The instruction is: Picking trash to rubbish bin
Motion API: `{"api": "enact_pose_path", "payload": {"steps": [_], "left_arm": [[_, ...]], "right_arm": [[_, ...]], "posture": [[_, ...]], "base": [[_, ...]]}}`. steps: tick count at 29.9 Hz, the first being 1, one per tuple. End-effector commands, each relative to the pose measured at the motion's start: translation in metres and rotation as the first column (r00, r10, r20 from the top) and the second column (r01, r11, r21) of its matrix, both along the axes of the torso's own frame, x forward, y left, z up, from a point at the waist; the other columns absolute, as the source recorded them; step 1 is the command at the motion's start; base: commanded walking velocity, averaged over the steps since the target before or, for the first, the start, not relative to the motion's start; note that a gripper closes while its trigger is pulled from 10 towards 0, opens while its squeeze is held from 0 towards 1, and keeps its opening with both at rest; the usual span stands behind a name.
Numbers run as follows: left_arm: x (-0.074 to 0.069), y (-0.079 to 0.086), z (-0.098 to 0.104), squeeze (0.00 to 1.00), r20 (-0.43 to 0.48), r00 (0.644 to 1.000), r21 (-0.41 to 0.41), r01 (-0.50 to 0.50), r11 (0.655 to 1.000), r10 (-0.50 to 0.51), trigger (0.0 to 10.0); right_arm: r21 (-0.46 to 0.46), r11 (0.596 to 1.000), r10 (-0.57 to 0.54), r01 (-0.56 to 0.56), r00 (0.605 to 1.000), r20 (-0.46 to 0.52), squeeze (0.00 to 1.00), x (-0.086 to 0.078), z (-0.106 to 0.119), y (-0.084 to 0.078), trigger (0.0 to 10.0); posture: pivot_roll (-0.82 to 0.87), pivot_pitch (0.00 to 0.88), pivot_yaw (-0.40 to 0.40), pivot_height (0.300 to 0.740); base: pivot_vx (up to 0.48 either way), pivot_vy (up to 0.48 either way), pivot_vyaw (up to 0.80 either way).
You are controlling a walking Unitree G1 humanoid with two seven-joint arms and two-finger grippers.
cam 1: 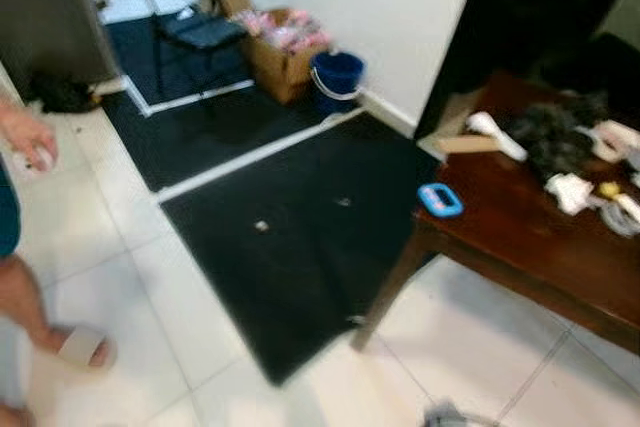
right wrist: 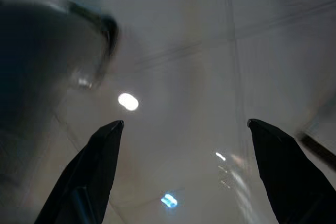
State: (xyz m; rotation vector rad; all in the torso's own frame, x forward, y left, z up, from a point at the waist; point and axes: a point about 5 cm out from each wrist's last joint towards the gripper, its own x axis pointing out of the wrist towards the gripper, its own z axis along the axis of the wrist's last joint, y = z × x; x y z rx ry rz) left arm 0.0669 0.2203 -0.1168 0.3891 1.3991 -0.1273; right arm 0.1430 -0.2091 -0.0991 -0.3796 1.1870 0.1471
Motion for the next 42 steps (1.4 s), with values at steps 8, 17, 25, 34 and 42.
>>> {"api": "enact_pose_path", "payload": {"steps": [8, 17, 25, 34, 42], "left_arm": [[0.007, -0.005, 0.0, 0.0, 0.033, 0.999, -0.017, -0.007, 1.0, 0.007, 10.0], [0.038, -0.018, 0.005, 0.0, 0.098, 0.995, -0.06, 0.018, 0.998, -0.012, 10.0], [0.04, -0.017, 0.006, 0.0, 0.111, 0.994, -0.052, 0.007, 0.999, -0.001, 10.0], [0.044, -0.014, 0.007, 0.0, 0.122, 0.993, -0.042, 0.001, 0.999, 0.004, 10.0], [0.031, -0.015, 0.004, 0.0, 0.094, 0.996, -0.047, 0.002, 0.999, 0.002, 10.0]], "right_arm": [[-0.021, 1.0, -0.019, 0.018, 0.999, -0.028, 0.0, -0.009, -0.001, -0.012, 10.0], [-0.019, 1.0, -0.018, 0.017, 0.999, -0.031, 0.0, -0.011, -0.002, -0.011, 10.0], [-0.019, 0.999, -0.041, 0.04, 0.998, -0.037, 0.0, -0.015, -0.003, -0.013, 10.0], [-0.021, 0.999, -0.033, 0.032, 0.999, -0.024, 0.0, -0.009, -0.001, -0.014, 10.0], [-0.02, 0.999, -0.029, 0.028, 0.999, -0.028, 0.0, -0.01, -0.001, -0.014, 10.0]], "posture": [[0.02, 0.084, -0.047, 0.74], [0.02, 0.09, -0.038, 0.74], [0.01, 0.082, -0.032, 0.74], [0.02, 0.087, -0.037, 0.74], [0.03, 0.09, -0.042, 0.74]], "base": [[0.188, 0.0, 0.0], [0.0, -0.045, 0.0], [0.0, -0.218, 0.0], [0.0, 0.0, 0.0], [0.0, 0.0, 0.0]]}}
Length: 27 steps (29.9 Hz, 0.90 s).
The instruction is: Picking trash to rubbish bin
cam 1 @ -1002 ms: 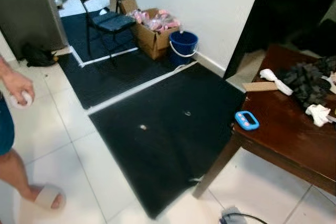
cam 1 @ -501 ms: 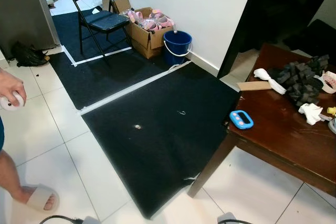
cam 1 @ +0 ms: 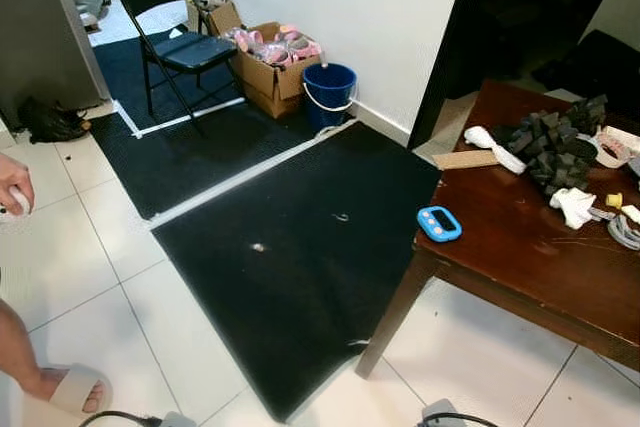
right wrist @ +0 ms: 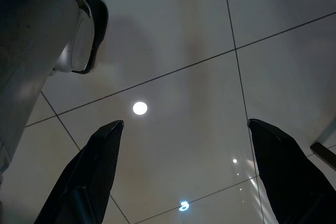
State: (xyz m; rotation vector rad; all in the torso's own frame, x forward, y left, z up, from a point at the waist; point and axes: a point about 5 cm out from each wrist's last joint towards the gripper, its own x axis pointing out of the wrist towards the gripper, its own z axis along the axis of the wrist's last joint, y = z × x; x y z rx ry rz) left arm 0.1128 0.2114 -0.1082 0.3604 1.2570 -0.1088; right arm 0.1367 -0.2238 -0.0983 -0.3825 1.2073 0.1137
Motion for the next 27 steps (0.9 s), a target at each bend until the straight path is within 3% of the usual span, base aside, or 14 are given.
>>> {"api": "enact_pose_path", "payload": {"steps": [1, 27], "left_arm": [[-0.0146, -0.0062, -0.0049, 0.0, -0.048, 0.999, -0.018, 0.012, 1.0, -0.013, 10.0], [-0.0162, -0.0066, -0.0053, 0.0, -0.052, 0.999, -0.021, 0.014, 1.0, -0.015, 10.0]], "right_arm": [[0.002, 1.0, -0.002, 0.002, 1.0, -0.015, 0.0, -0.0036, -0.0013, 0.0003, 10.0], [-0.004, 1.0, 0.017, -0.017, 1.0, -0.013, 0.0, -0.0001, 0.0002, -0.0012, 10.0]], "posture": [[0.03, 0.09, -0.042, 0.74], [0.03, 0.077, -0.053, 0.74]], "base": [[0.0, 0.0, 0.0], [0.243, 0.0, 0.0]]}}
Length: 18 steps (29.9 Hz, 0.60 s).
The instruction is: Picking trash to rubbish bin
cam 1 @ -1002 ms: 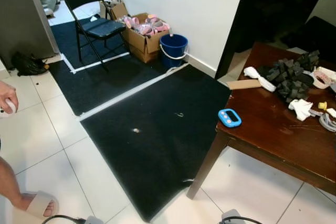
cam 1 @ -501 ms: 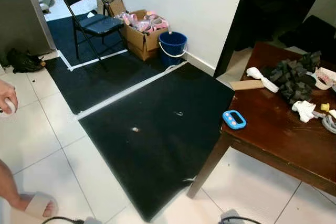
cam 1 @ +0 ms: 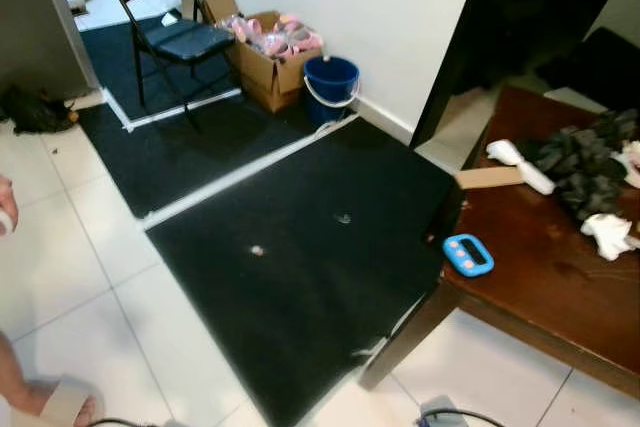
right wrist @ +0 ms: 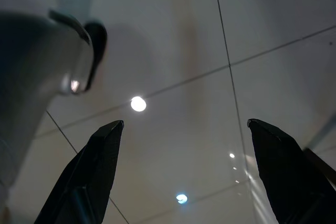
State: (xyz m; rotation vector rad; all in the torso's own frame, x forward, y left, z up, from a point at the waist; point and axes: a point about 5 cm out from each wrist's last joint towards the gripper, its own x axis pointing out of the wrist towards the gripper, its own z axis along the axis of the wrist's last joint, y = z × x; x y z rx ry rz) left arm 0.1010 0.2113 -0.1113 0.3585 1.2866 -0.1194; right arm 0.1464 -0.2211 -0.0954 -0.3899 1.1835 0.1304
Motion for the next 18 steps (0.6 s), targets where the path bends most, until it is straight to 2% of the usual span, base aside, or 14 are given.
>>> {"api": "enact_pose_path", "payload": {"steps": [1, 18], "left_arm": [[-0.0043, -0.0065, -0.0022, 0.0, -0.021, 1.0, -0.018, 0.011, 1.0, -0.011, 10.0], [-0.0054, -0.0091, -0.0029, 0.0, -0.022, 1.0, -0.025, 0.006, 1.0, -0.007, 10.0]], "right_arm": [[-0.01, 1.0, -0.002, 0.002, 0.999, -0.032, 0.0, -0.0097, -0.0027, -0.0038, 10.0], [-0.009, 1.0, 0.0, -0.001, 0.999, -0.037, 0.0, -0.011, -0.0031, -0.0039, 10.0]], "posture": [[0.03, 0.077, -0.053, 0.74], [0.03, 0.088, -0.058, 0.74]], "base": [[0.274, 0.0, 0.0], [0.278, 0.0, 0.0]]}}
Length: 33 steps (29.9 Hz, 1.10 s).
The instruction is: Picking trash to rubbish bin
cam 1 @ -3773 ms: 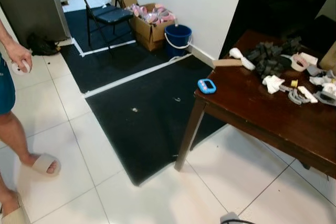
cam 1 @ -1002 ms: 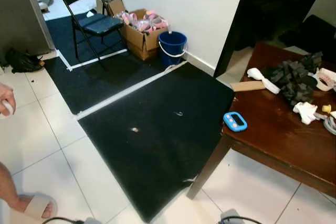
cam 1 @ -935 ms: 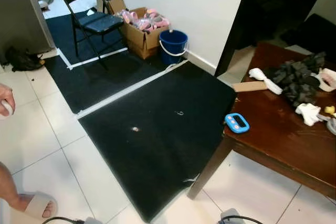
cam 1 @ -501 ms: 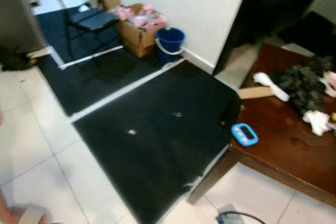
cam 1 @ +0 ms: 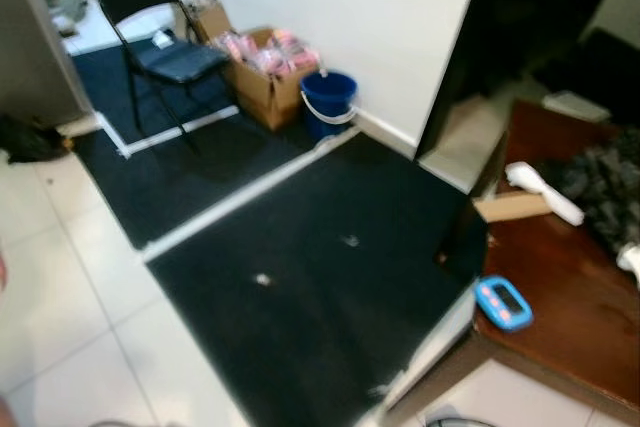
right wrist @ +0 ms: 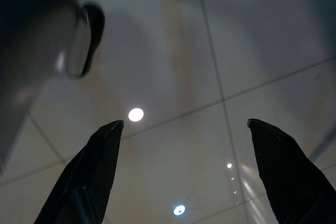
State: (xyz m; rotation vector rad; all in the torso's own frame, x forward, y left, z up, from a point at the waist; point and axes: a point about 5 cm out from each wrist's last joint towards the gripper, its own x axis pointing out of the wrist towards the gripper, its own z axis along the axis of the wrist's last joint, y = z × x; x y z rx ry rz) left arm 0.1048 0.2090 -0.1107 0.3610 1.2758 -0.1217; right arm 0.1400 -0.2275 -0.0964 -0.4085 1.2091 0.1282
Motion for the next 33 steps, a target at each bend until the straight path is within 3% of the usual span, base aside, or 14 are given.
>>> {"api": "enact_pose_path", "payload": {"steps": [1, 25, 33], "left_arm": [[-0.0093, -0.007, -0.0034, 0.0, -0.032, 0.999, -0.025, 0.001, 1.0, -0.001, 10.0], [-0.0142, -0.0064, -0.0044, 0.0, -0.039, 0.999, -0.026, -0.01, 1.0, 0.009, 10.0], [-0.0099, -0.0038, -0.0031, 0.0, -0.03, 1.0, -0.022, -0.009, 1.0, 0.009, 10.0]], "right_arm": [[0.01, 1.0, -0.003, 0.003, 1.0, -0.012, 0.0, -0.0047, -0.0022, 0.0024, 10.0], [0.014, 1.0, 0.0, 0.0, 1.0, -0.006, 0.0, -0.0016, -0.0016, 0.0045, 10.0], [0.026, 1.0, -0.006, 0.006, 1.0, -0.003, 0.0, -0.0004, -0.0018, 0.0078, 10.0]], "posture": [[0.03, 0.088, -0.058, 0.74], [0.05, 0.092, -0.058, 0.74], [0.06, 0.089, -0.053, 0.74]], "base": [[0.277, 0.0, 0.0], [0.294, 0.0, 0.0], [0.309, 0.0, 0.0]]}}
